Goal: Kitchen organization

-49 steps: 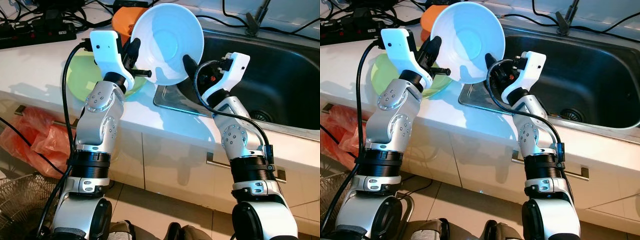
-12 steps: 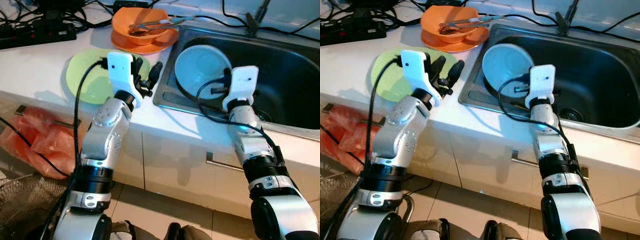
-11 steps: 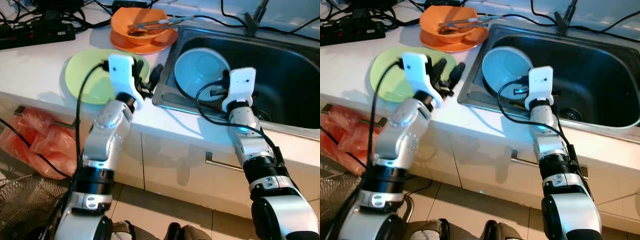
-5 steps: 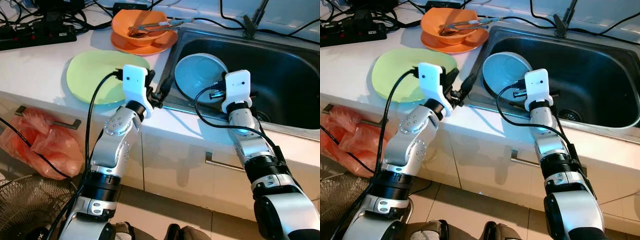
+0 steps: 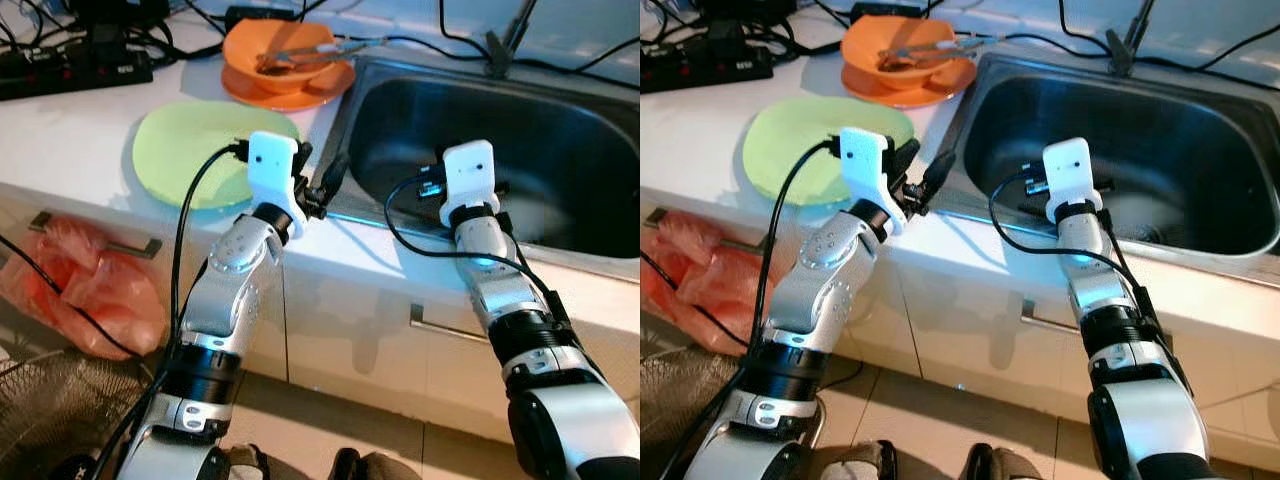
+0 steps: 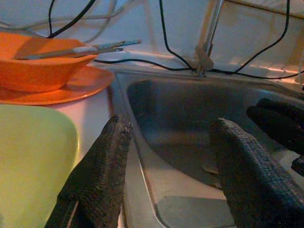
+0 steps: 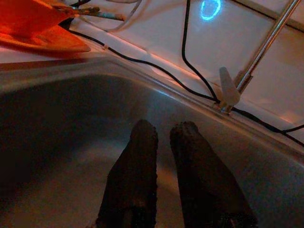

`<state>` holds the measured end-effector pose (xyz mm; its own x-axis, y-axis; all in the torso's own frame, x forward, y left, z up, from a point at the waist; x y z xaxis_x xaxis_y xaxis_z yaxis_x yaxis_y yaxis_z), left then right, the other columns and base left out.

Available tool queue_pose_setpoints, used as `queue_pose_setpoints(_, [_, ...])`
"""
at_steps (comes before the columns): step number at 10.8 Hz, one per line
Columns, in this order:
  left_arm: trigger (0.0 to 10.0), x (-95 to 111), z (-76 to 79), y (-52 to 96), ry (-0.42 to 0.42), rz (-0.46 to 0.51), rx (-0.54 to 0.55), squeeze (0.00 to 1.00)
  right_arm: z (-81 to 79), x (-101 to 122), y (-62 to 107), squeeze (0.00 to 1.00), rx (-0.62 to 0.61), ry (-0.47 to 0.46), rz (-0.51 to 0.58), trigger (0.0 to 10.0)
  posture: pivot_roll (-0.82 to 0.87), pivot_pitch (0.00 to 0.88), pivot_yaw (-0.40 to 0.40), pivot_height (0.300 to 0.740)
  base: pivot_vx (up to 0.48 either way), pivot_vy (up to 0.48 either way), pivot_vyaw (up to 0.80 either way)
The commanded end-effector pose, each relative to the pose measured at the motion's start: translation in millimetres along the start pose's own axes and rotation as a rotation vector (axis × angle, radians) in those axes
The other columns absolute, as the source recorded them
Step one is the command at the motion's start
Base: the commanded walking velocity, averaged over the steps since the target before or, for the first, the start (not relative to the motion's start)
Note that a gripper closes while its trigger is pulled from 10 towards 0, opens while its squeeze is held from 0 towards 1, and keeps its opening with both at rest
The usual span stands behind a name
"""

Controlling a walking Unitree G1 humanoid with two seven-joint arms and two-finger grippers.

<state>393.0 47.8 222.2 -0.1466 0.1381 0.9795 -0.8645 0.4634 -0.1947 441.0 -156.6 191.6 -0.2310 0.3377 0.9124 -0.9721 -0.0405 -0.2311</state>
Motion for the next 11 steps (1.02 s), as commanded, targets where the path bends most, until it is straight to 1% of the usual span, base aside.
queue_pose_setpoints(1, [10.0,-4,0.9,1.7,-0.007,-0.01,0.001,0.0,-13.5,-15,6.6,0.0,0.04,-0.041,-0.049,10.0,0.09,0.162,-0.047,0.74,0.0,0.0,0.0])
queue_pose_setpoints(2, [10.0,-2,-0.8,1.7,-0.011,-0.001,0.011,0.0,-18.8,-8,5.5,0.0,0.059,-0.106,-0.027,10.0,0.09,0.163,-0.047,0.74,0.0,0.0,0.0])
queue_pose_setpoints(3, [10.0,-1,-1.6,1.6,-0.013,0.002,0.015,0.0,-20.8,-5,5.0,0.0,0.067,-0.123,-0.02,10.0,0.09,0.163,-0.047,0.74,0.0,0.0,0.0])
queue_pose_setpoints(4, [10.0,14,-9.0,0.6,-0.035,0.052,0.05,0.0,-29.1,6,2.6,0.0,0.1,-0.252,0.004,10.0,0.09,0.164,-0.049,0.74,0.0,0.0,0.0])
queue_pose_setpoints(5, [10.0,29,-17.2,-0.1,-0.049,0.096,0.078,0.0,-36.8,17,1.0,0.0,0.133,-0.401,0.02,10.0,0.09,0.164,-0.05,0.74,0.0,0.0,0.0])
queue_pose_setpoints(7, [10.0,49,-30.9,1.6,-0.081,0.142,0.119,0.0,-51.3,27,1.7,0.0,0.191,-0.633,0.023,10.0,0.09,0.166,-0.052,0.74,0.0,0.0,0.0])
queue_pose_setpoints(8, [10.0,58,-36.9,3.6,-0.085,0.165,0.138,0.0,-55.9,27,3.0,0.0,0.206,-0.703,0.011,10.0,0.1,0.167,-0.053,0.74,0.0,0.0,0.0])
queue_pose_setpoints(9, [10.0,66,-42.7,5.5,-0.089,0.182,0.15,0.0,-60.6,24,5.5,0.0,0.224,-0.716,-0.005,10.0,0.09,0.167,-0.053,0.74,0.0,0.0,0.0])
queue_pose_setpoints(10, [10.0,78,-58.5,10.8,-0.09,0.202,0.189,0.0,-67.4,19,9.7,0.0,0.248,-0.749,-0.028,10.0,0.1,0.169,-0.052,0.74,0.0,0.0,0.0])
queue_pose_setpoints(11, [10.0,82,-80.8,18.9,-0.125,0.193,0.252,0.0,-73.5,21,13.1,0.0,0.27,-0.776,-0.032,10.0,0.1,0.171,-0.048,0.74,0.0,0.0,0.0])
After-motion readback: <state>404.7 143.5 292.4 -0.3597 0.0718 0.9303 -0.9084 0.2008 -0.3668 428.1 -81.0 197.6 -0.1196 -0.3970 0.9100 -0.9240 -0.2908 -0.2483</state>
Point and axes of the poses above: a point about 5 cm out from each wrist's last joint towards the gripper, its own y axis pointing back from the gripper into the wrist, its own x axis along the axis of the wrist's last joint, z = x × y, the point moved 6 cm from there along -y, pointing out of the wrist towards the gripper
